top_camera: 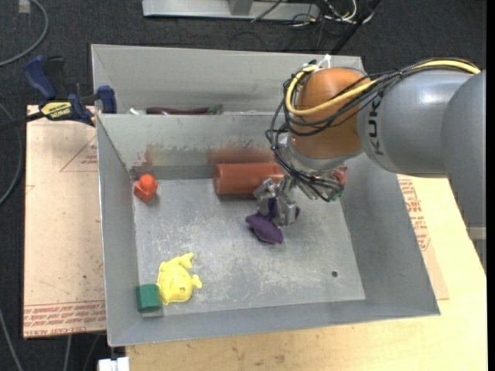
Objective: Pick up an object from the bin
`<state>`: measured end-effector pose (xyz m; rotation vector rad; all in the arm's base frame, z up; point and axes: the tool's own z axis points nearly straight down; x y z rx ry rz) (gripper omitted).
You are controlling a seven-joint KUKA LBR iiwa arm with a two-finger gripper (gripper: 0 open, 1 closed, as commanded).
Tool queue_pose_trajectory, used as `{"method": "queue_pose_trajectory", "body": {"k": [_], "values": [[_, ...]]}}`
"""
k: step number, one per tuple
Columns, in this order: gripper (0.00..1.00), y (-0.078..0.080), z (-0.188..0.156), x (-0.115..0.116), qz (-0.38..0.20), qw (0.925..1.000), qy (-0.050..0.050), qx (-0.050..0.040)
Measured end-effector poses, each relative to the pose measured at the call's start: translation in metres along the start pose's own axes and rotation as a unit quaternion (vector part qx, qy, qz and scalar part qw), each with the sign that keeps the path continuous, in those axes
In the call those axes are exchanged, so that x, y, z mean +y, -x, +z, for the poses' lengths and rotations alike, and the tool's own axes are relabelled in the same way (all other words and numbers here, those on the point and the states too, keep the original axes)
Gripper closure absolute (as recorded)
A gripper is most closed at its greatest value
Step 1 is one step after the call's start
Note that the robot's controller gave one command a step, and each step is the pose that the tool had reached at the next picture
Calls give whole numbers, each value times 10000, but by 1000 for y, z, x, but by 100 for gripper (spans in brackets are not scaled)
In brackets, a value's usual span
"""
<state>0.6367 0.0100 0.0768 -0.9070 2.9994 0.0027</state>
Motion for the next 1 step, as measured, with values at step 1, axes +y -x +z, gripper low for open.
{"method": "queue_pose_trajectory", "body": {"k": [1], "values": [[100,12,-140,-2,-281,9996,-11,-32]]}}
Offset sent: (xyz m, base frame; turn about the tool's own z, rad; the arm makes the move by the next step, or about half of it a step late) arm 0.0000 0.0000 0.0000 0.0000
